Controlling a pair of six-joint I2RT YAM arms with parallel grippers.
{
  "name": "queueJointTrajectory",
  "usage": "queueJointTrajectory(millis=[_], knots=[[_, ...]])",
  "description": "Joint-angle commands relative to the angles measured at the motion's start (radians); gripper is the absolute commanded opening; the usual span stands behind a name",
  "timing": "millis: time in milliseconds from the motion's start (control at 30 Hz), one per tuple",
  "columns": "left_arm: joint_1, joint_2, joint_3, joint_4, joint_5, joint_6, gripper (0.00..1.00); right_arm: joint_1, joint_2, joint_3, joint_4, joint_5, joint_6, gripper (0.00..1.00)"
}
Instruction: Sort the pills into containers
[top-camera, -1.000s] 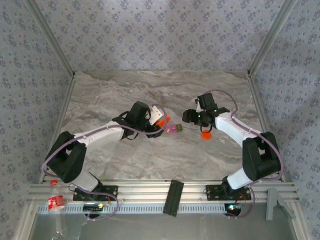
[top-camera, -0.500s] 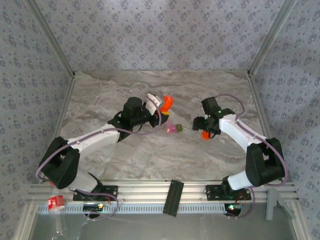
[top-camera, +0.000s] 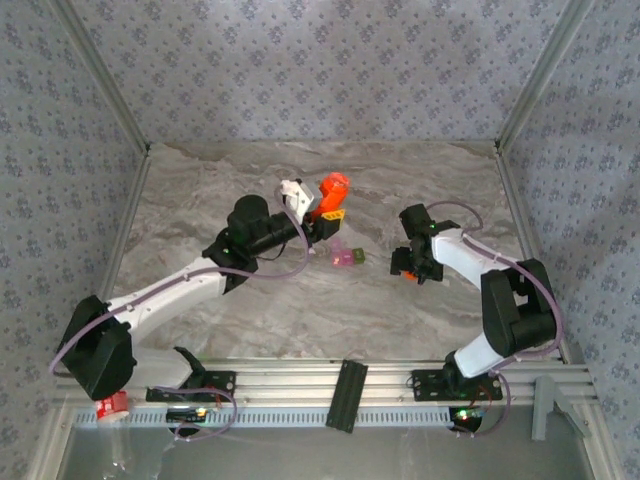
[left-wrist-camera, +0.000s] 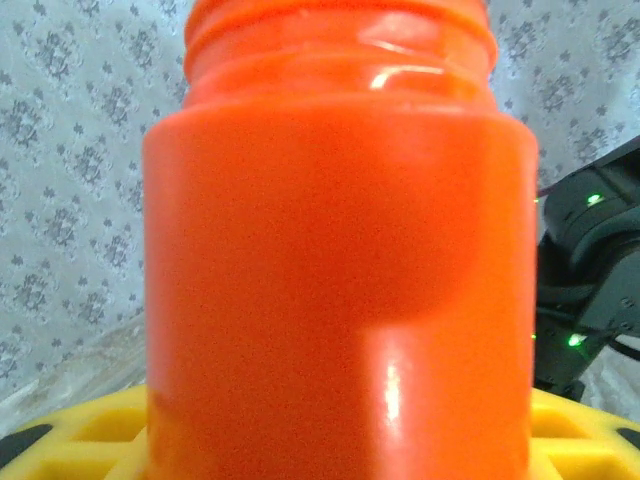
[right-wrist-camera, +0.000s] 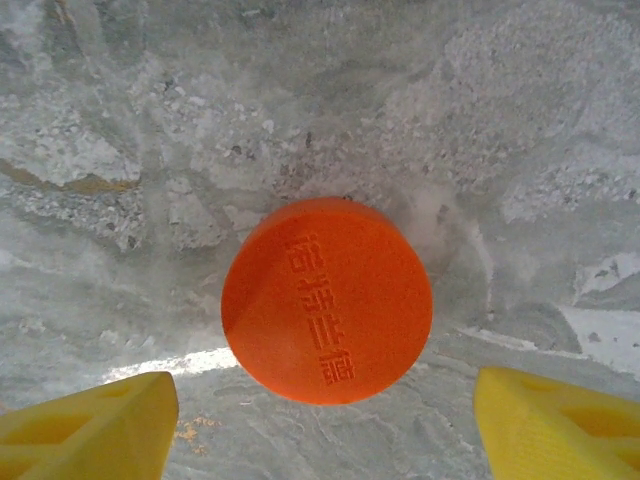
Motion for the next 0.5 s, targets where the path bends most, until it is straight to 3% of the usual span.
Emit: queueJointTrajectory(millis=[0, 467], knots=[[-0.014, -0.042, 0.033, 0.052, 0.017, 0.007, 0.0, -0.012, 0.027, 0.016, 0.001, 0.024, -0.005, 0.76], [-0.033, -0.063, 0.032, 0.044, 0.016, 0.023, 0.0, -0.023, 0.055, 0.047, 0.019, 0.019, -0.019, 0.7]])
